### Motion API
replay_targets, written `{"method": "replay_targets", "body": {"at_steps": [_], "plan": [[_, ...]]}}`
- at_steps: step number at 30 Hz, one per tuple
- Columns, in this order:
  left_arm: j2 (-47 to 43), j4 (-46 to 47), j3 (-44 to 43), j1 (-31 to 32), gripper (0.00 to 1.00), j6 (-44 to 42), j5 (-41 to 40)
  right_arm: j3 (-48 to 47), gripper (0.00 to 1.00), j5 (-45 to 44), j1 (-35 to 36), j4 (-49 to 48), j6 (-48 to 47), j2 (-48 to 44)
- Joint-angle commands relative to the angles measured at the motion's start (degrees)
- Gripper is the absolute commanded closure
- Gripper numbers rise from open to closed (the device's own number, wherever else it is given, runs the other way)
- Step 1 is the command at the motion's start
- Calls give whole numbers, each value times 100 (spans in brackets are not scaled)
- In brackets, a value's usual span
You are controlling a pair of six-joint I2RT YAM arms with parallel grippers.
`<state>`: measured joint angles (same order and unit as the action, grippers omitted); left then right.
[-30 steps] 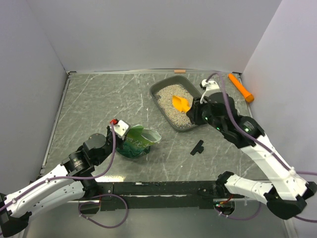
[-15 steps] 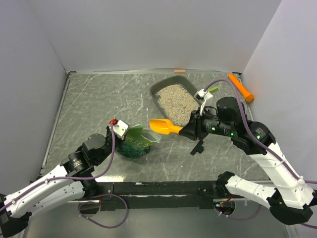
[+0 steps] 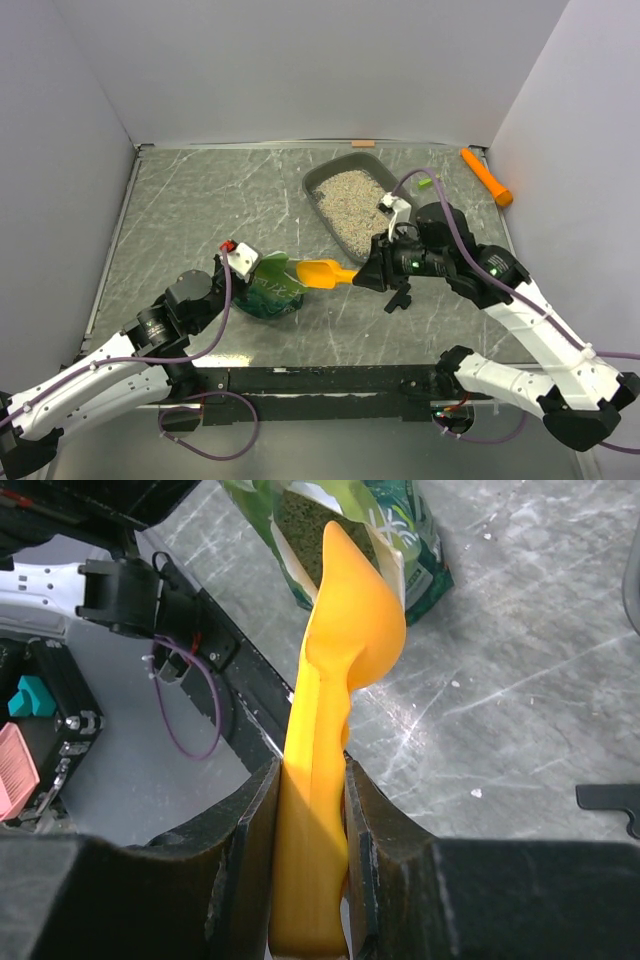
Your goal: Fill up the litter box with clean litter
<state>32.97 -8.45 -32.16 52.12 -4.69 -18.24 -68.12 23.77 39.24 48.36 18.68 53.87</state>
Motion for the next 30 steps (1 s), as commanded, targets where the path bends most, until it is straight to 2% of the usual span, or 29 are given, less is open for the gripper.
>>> {"method": "replay_targets", "body": {"at_steps": [1,14,24,30], "plan": [[-80,71,-203,0,99,91,-13,18,100,356,48,-538,119,273],[122,150,-211,9,99,205,303,-842,100,770,57,128,294,2320],[210,177,-255,53,99,293,506,-1845,100,181,232,1201,66,3568],[166,159,-255,88,99,302,523,-2390,100,-276,479,1519,-13,4446]]}}
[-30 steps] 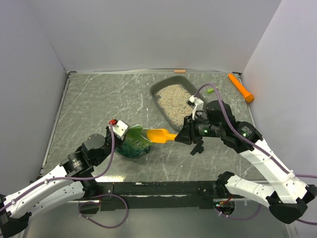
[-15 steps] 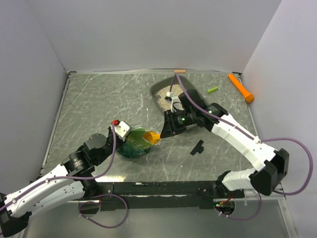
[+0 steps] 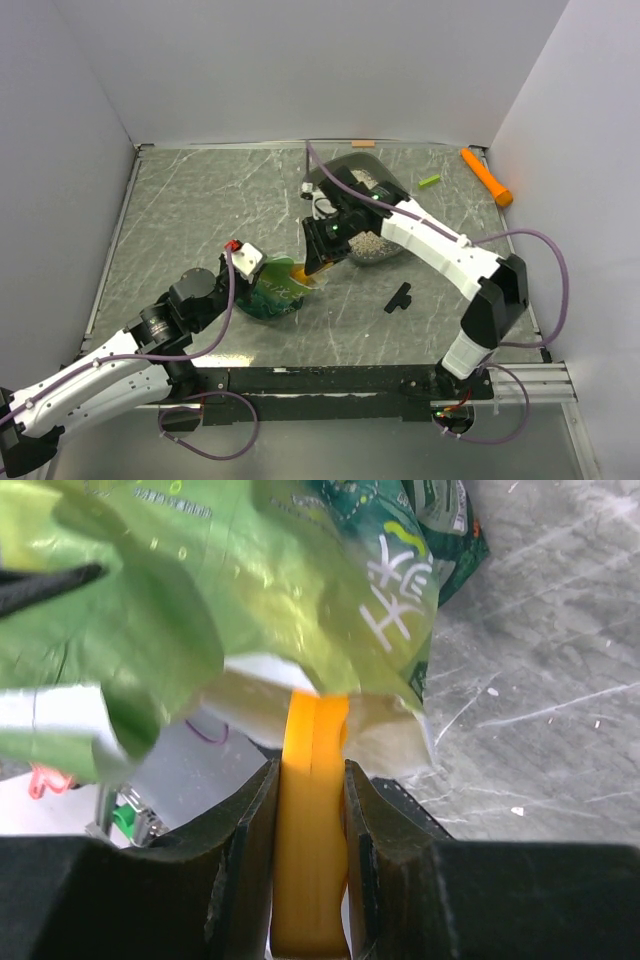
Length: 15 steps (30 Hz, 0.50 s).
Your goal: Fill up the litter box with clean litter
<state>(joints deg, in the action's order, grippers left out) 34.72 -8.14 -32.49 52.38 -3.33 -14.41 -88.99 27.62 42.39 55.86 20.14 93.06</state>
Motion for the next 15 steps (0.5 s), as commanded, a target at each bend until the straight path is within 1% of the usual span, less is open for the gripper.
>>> {"method": "replay_targets", "body": {"at_steps": [1,4,6,10,12,13,14,15], "plan": [[-26,120,-223,70,99,166,141,-303,100,-644,199,699,-151,625],[-53,129,-205,79,99,149,79,-181,100,-477,270,410,-98,959],[-44,111,-196,88,99,140,53,-58,100,-196,287,164,-46,1126],[-44,111,-196,88,99,122,26,451,100,199,279,-530,165,1119],[-36,94,-196,88,99,114,18,698,100,523,270,-1075,358,979],[-18,93,-196,79,99,114,18,995,100,656,252,-1286,429,908],[-18,102,-196,88,99,114,9,1154,100,779,252,-1801,508,838],[-18,85,-188,88,99,105,-9,1339,100,1059,226,-2085,700,698]]}}
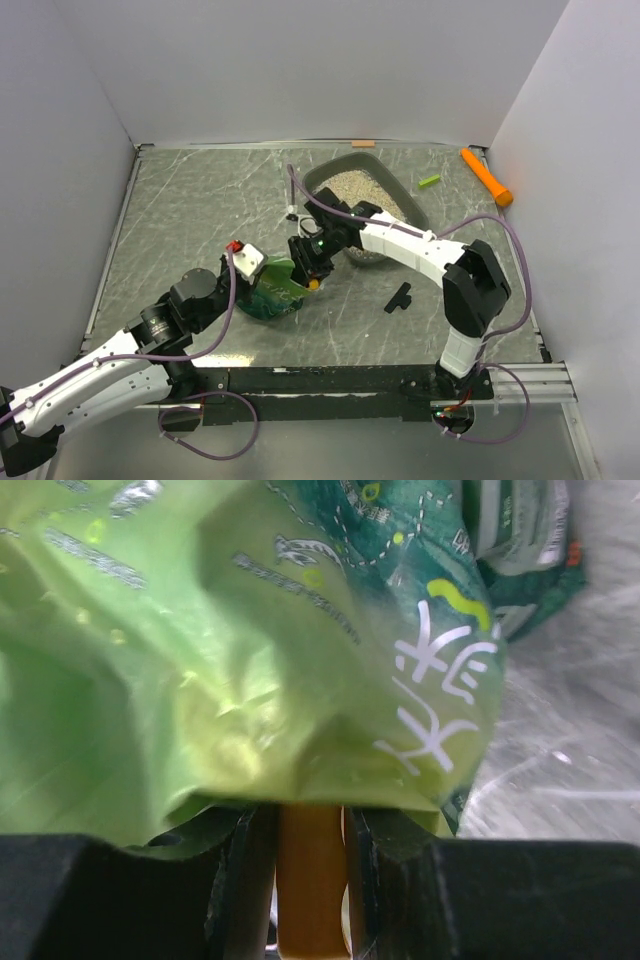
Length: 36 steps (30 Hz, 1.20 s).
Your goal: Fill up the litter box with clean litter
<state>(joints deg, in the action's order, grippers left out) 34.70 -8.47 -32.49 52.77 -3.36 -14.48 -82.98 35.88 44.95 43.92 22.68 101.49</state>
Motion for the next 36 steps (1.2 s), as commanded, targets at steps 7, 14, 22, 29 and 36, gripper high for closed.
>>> {"method": "replay_targets", "body": {"at_steps": [7,14,22,29,36], "plan": [[-68,135,-170,58,99,81,-37,2485,100,999,-170,-3555,1282,-700],[-60,117,-161,58,99,63,-108,3419,100,1377,-232,-5331,1941,-1245],[-104,117,-144,58,99,37,-213,4245,100,2010,-267,-7159,2697,-1544],[-42,109,-152,58,99,37,-248,4615,100,2195,-302,-7793,2962,-1887],[-60,117,-126,58,99,2,-283,4887,100,2143,-487,-7451,2821,-2485]]}}
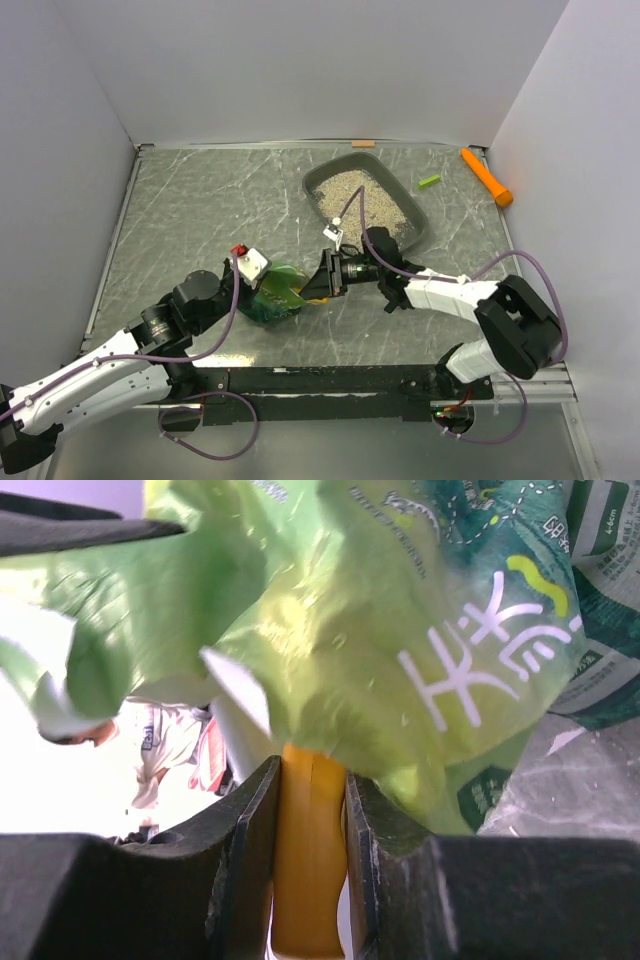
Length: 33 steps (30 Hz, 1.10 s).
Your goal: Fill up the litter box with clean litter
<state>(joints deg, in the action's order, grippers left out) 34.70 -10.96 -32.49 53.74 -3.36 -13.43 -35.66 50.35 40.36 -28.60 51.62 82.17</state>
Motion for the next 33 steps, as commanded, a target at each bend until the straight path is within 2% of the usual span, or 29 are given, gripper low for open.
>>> {"method": "replay_targets", "body": {"at_steps": [1,6,21,33], "plan": [[-60,358,-117,-39,99,-7,-380,208,100,678,-63,-164,-81,-623],[-16,375,-117,-39,99,-16,-300,691,100,608,-300,-541,217,-1053],[-95,428,-64,-39,99,-60,-283,1755,100,362,-1030,-462,542,-2688],[19,542,-29,-30,99,-60,-2,2230,100,72,-1443,389,657,-3979]]}}
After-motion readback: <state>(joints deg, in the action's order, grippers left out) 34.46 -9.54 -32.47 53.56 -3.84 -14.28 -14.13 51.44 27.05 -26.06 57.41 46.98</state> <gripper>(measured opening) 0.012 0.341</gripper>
